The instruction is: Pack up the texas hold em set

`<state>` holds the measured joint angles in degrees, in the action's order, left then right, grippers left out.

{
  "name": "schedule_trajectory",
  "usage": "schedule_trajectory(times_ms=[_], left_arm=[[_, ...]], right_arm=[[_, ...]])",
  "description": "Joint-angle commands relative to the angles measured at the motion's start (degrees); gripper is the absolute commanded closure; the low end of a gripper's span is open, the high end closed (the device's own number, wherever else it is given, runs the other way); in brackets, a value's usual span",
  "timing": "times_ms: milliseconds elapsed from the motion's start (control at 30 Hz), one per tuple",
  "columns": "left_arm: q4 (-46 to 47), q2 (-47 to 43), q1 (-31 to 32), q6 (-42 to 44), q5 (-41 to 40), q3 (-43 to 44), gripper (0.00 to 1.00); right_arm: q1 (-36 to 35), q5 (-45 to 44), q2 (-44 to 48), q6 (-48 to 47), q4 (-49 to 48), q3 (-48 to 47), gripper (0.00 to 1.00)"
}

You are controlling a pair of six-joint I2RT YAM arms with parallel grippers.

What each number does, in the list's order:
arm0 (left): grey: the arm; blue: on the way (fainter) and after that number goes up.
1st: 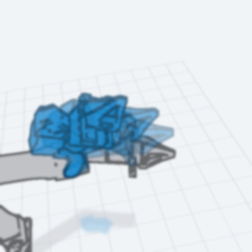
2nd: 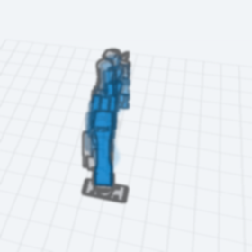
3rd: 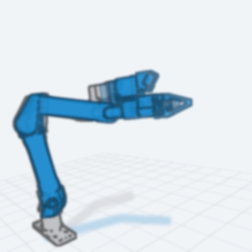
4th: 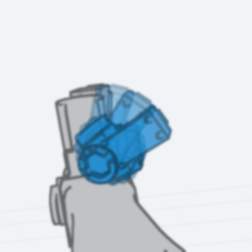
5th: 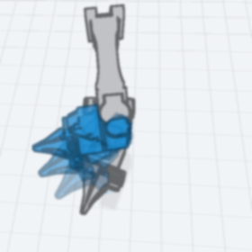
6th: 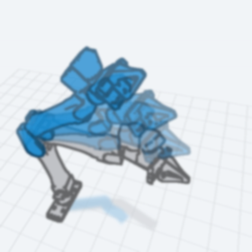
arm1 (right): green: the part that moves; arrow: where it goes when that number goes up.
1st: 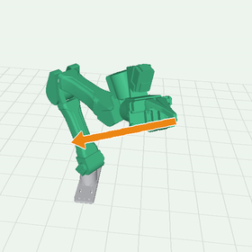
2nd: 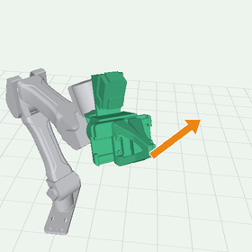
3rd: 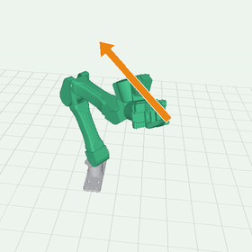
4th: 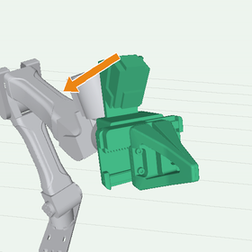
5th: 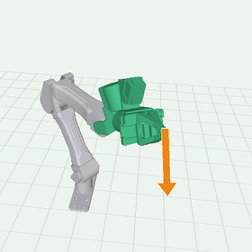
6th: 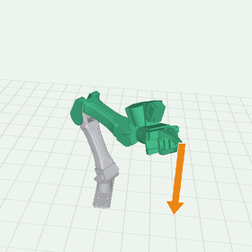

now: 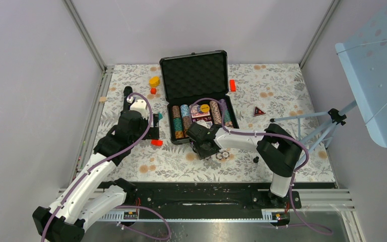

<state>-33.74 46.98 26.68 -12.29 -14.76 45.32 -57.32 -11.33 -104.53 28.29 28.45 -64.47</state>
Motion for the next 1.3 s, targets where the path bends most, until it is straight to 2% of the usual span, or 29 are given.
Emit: schedule_trajectory(times_ms=[0, 200, 500, 933, 1067, 1267], left_arm=[[2.2, 0.1, -0.3, -0.1, 0.7, 0.0, 0.01], [2.3, 0.1, -0.2, -0.1, 0.6, 0.1, 0.01], [2.2, 0.0, -0.2, -0.1, 0.5, -0.1, 0.01], [2.3, 0.1, -0.2, -0.1, 0.6, 0.0, 0.01], [2.2, 0.0, -0.2, -0.1, 0.6, -0.1, 0.01], [2.3, 0.0, -0.2, -0.1, 0.6, -0.1, 0.01]], right_arm=[[-0.1, 1.8, -5.3, -0.6, 3.4, 1.9, 0.51], [-0.1, 1.1, -3.7, 0.4, 2.8, 3.6, 0.56], [-0.1, 1.4, 3.9, 0.5, 2.7, 3.7, 0.56], [-0.1, -0.9, 10.1, 0.6, 5.6, 3.4, 0.55], [-0.1, -1.2, 10.9, 0.4, 5.7, 3.4, 0.52], [0.0, -1.5, 8.2, -0.5, 4.7, 3.3, 0.39]])
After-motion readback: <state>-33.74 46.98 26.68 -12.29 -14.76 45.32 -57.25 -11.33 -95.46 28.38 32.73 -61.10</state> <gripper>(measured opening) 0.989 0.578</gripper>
